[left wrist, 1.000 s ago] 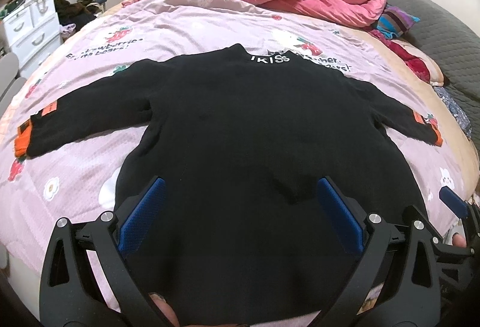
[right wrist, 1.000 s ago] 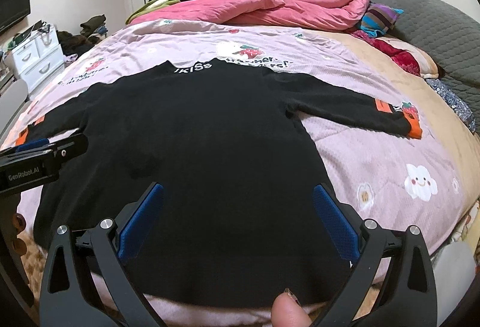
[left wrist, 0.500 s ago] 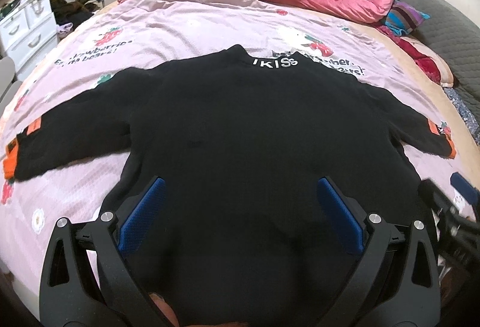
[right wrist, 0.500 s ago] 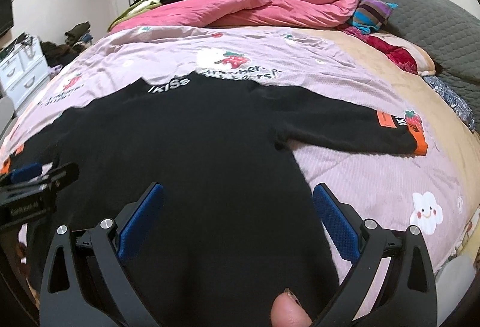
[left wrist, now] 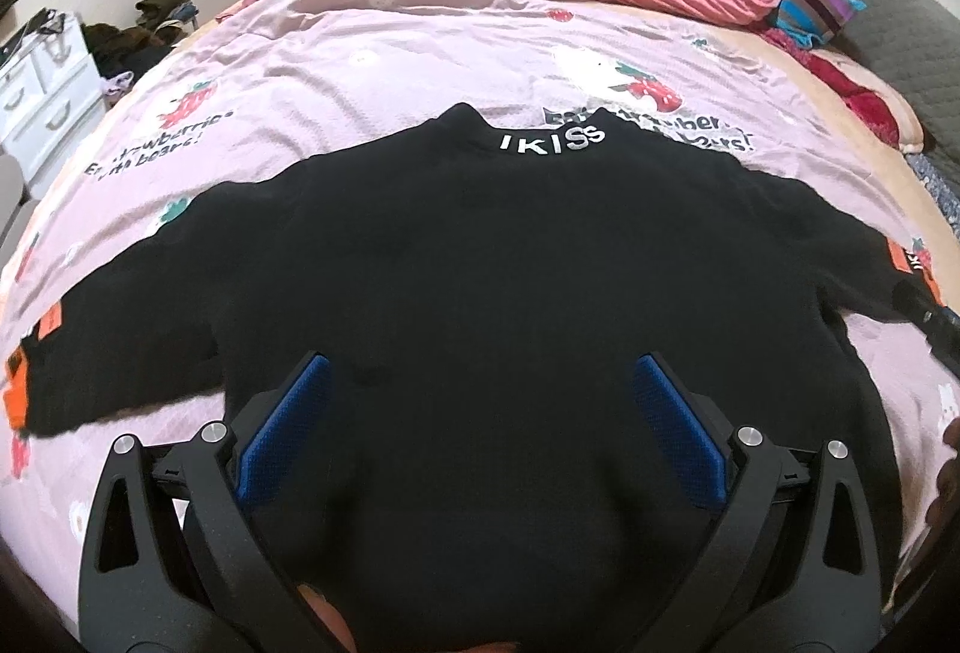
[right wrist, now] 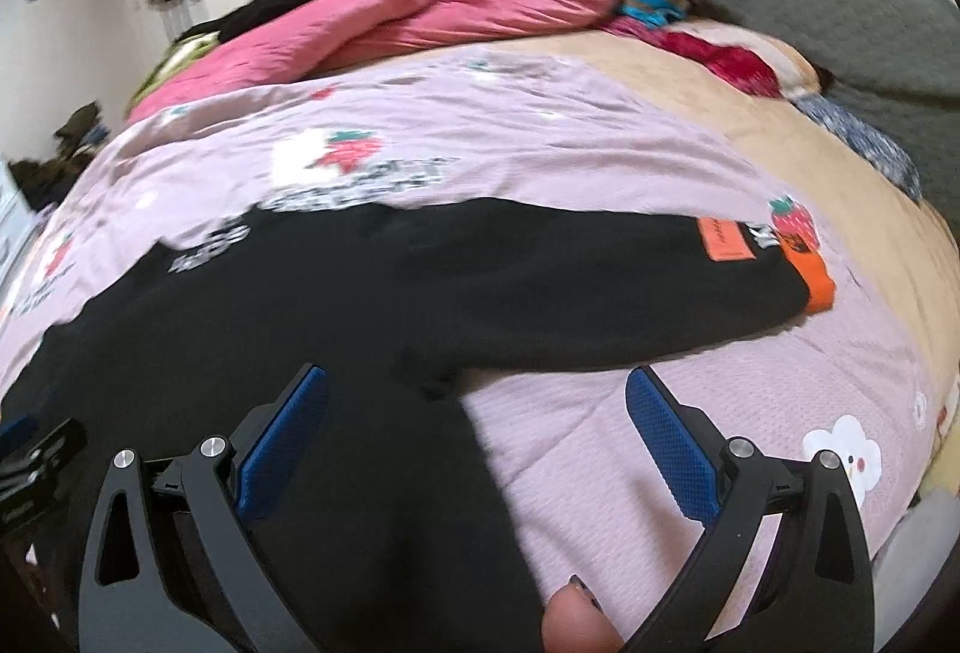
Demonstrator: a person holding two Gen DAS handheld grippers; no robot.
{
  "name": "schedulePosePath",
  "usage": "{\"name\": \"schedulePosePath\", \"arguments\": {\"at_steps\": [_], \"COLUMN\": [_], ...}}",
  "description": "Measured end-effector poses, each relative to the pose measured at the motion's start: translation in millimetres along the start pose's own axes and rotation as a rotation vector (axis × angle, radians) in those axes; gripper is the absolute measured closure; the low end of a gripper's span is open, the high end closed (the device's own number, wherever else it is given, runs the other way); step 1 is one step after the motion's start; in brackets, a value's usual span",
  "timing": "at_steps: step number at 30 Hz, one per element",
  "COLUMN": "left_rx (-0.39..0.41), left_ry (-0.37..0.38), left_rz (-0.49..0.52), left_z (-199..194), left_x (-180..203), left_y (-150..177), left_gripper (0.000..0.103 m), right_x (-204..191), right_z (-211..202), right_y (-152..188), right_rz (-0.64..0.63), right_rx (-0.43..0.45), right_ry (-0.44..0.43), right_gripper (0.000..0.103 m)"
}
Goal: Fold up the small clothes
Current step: 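Move the right tool to the orange-cuffed sleeve and grasp the cuff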
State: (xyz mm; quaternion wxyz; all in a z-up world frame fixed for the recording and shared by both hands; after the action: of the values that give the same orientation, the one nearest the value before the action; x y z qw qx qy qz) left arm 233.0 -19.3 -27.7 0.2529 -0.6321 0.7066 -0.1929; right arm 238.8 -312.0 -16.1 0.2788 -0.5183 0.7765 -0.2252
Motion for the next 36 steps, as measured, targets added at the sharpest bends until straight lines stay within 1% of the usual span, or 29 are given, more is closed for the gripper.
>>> {"name": "schedulePosePath", "arguments": {"at_steps": [3,8,13,18,22,27,28,29,31,34,36], "left_rx": [-0.014,-0.026,-0.024,-0.038,-0.043,-0.034,-0.035,-0.036,-0.038,-0.039,-0.038], "left_ry": [-0.006,0.014,0.019,0.029,0.025,0.021,0.024,0.028,0.033,0.035,0.035], "left_rz": [0.013,0.03,0.037,0.034,0.03,0.027,0.023,0.017,0.01,0.001,-0.009], "left_z": [11.5,27.9,40.4,54.1,64.5,72.4,74.6,77.0,81.0,85.7,85.4], "left_x": [2.6,8.0,11.0,8.4,0.4,-7.8,-9.6,-11.3,-14.3,-18.9,-21.5], "left_y": [-6.8,-21.4,-33.7,-42.4,-44.1,-44.8,-45.2,-45.7,-46.5,-47.5,-48.8], "left_gripper": [0.008,0.008,0.008,0.008,0.008,0.008,0.008,0.008,0.008,0.008,0.008], "right_x": [28.5,79.9,129.1,165.2,190.7,215.9,219.9,221.9,226.8,227.9,229.5], "right_z": [15.6,33.8,45.5,60.6,73.1,91.2,95.6,98.7,100.7,99.6,98.5], "right_y": [-11.5,-22.7,-29.6,-40.2,-55.0,-70.7,-71.7,-71.1,-70.2,-73.7,-76.0], "right_rz": [0.093,0.228,0.346,0.423,0.483,0.575,0.596,0.611,0.644,0.671,0.674], "right_rx": [-0.014,-0.029,-0.036,-0.052,-0.062,-0.075,-0.082,-0.085,-0.071,-0.022,0.011], "right_ry": [0.042,0.119,0.157,0.162,0.161,0.131,0.112,0.108,0.105,0.067,0.046], "right_gripper": [0.004,0.004,0.004,0.004,0.004,0.005,0.009,0.022,0.029,0.041,0.057]}}
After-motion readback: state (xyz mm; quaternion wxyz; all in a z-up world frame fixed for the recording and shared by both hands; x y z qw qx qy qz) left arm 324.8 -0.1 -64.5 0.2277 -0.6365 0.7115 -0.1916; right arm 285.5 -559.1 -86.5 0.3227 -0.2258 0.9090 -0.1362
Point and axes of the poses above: each gripper's, at about its wrist camera, not at the fingertips, and z roughly the way its jaws point, x to its right, y to its underside, the point moved 4 cm from there along z, roughly the way its jaws point, and after that the axes turned 11 degrees about z, right-handed, at the moved point
